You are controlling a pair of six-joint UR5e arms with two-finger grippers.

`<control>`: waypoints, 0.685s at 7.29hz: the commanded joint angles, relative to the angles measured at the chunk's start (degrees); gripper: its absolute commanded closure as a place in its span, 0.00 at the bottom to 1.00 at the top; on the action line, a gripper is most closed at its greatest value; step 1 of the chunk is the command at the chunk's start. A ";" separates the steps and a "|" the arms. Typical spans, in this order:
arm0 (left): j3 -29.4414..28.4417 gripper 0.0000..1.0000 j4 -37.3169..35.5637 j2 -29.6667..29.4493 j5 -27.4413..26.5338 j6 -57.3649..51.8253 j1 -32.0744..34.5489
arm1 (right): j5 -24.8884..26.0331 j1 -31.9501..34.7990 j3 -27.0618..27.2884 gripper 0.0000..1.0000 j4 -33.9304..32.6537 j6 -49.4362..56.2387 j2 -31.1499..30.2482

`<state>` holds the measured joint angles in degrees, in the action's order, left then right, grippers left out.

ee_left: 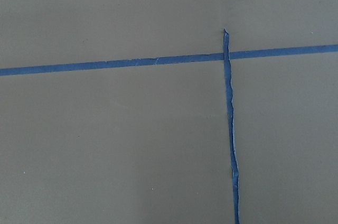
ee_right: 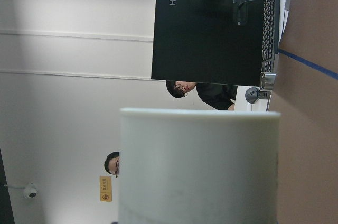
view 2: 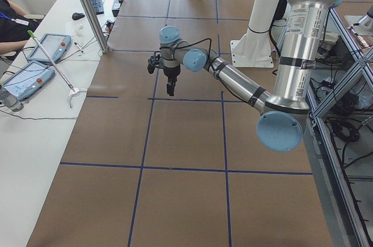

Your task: Left arm hands cup to right arm to dump lemon

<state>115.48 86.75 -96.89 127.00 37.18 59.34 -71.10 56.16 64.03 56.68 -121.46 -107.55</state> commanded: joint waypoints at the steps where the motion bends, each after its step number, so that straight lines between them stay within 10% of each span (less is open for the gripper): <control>1: -0.17 0.00 0.00 0.04 0.00 0.00 -0.01 | -7.28 4.65 3.89 0.81 -5.95 9.37 -0.20; 5: -0.69 0.00 0.00 0.04 0.09 0.00 -0.10 | -20.52 14.91 15.99 0.83 -24.44 23.14 -0.20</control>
<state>114.89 86.75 -96.86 127.08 37.18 59.27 -85.68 66.87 74.28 40.54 -103.94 -107.73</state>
